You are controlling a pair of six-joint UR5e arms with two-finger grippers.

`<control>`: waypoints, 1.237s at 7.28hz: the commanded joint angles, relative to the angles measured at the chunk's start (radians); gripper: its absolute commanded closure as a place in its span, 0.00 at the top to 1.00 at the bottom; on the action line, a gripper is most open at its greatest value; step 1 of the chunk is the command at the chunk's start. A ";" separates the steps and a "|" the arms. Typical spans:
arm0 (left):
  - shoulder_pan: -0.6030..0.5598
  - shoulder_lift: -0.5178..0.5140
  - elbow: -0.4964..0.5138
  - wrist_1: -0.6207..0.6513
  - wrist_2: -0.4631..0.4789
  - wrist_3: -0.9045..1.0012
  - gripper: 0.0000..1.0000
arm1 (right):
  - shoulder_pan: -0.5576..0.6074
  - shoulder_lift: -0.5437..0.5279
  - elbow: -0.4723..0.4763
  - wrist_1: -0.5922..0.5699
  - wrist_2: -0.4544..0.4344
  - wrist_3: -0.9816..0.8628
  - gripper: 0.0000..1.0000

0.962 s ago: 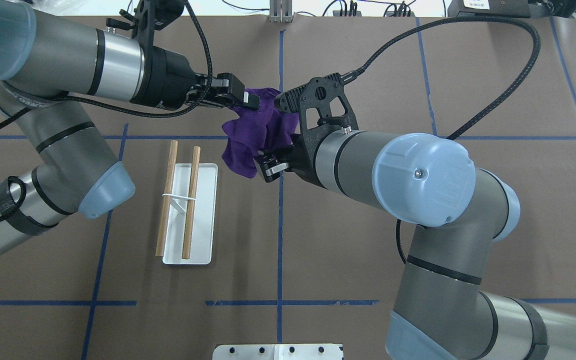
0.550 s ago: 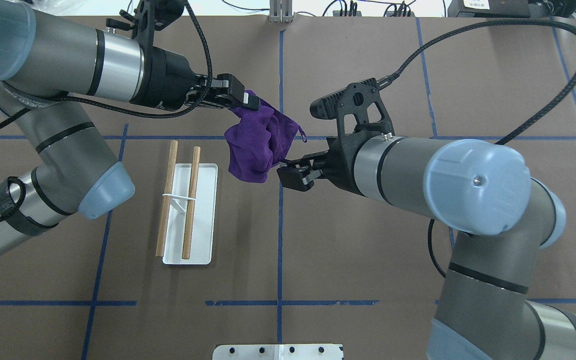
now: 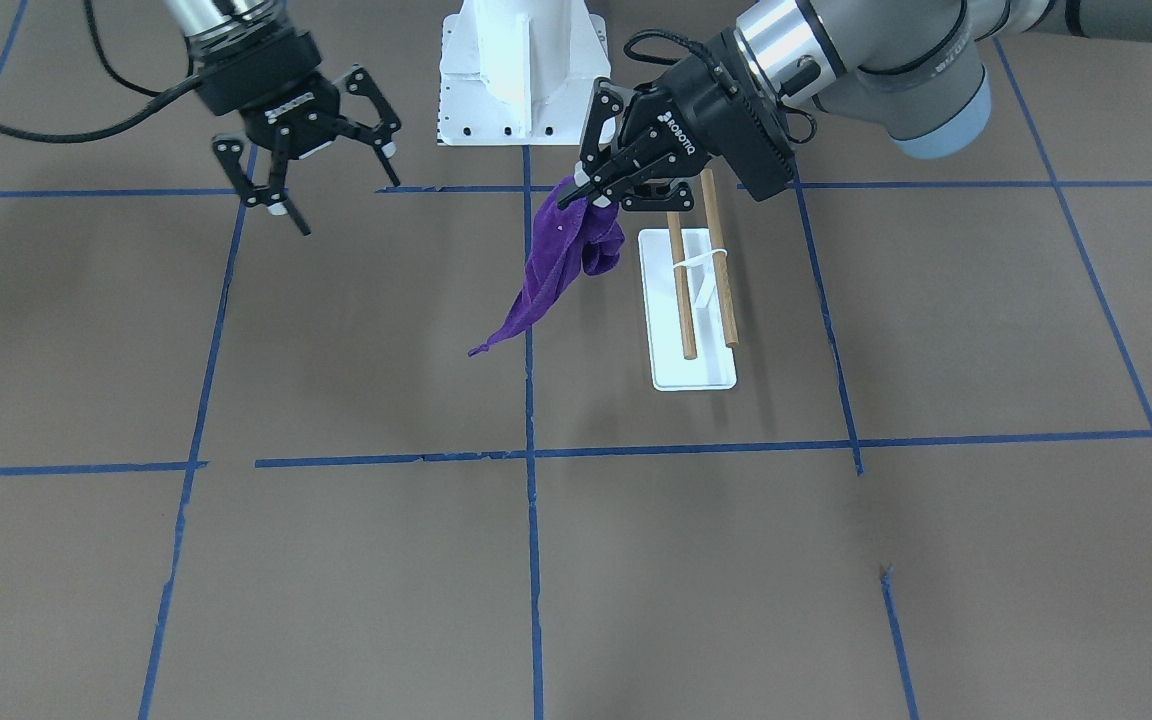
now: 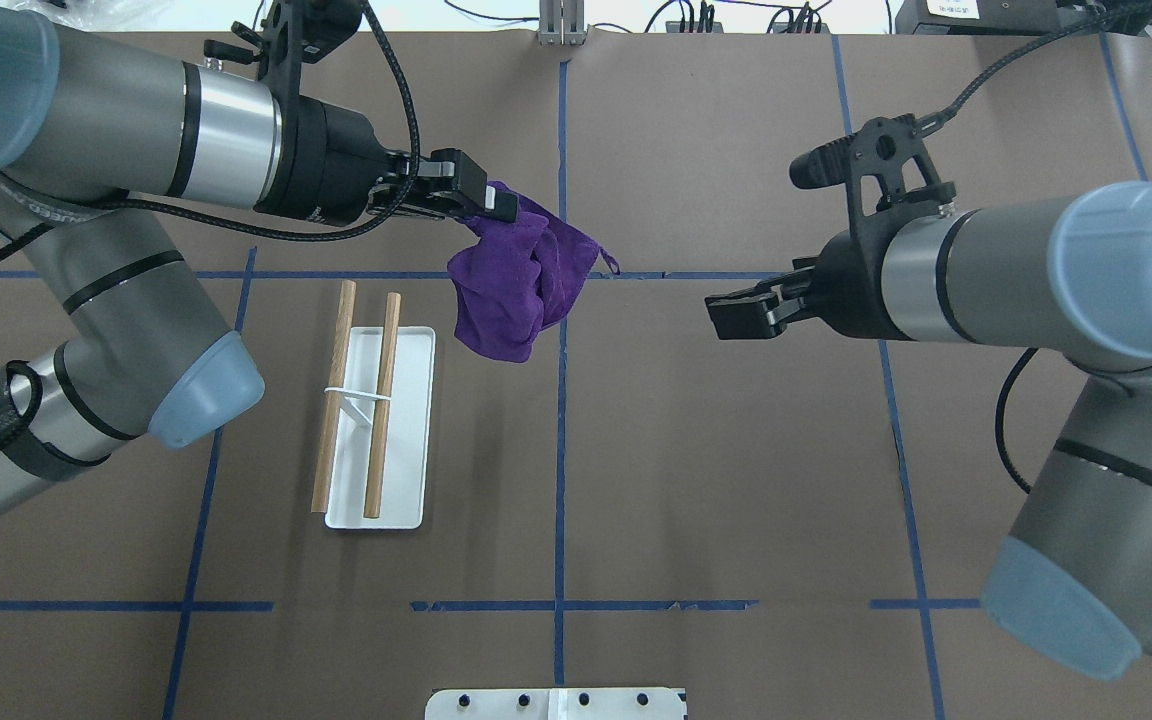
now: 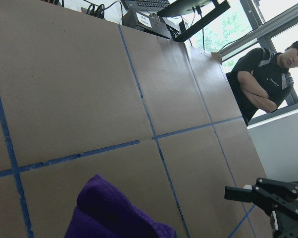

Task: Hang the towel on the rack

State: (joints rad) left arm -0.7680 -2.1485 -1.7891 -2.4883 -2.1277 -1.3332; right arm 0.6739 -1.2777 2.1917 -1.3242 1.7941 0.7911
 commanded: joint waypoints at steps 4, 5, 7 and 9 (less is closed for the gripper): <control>0.200 0.073 -0.200 0.405 0.414 0.009 0.00 | 0.334 -0.084 -0.024 -0.292 0.249 -0.231 1.00; 0.211 0.075 -0.225 0.492 0.473 0.026 0.00 | 0.399 -0.087 -0.033 -0.393 0.249 -0.386 1.00; 0.223 0.114 -0.271 0.616 0.518 0.052 0.00 | 0.528 -0.089 -0.081 -0.527 0.254 -0.611 1.00; 0.231 0.171 -0.361 0.768 0.520 0.054 0.00 | 0.610 -0.126 -0.162 -0.526 0.358 -0.653 1.00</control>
State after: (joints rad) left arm -0.5426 -2.0094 -2.0955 -1.8228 -1.6119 -1.2812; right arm 1.2316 -1.3807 2.0736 -1.8418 2.0952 0.1806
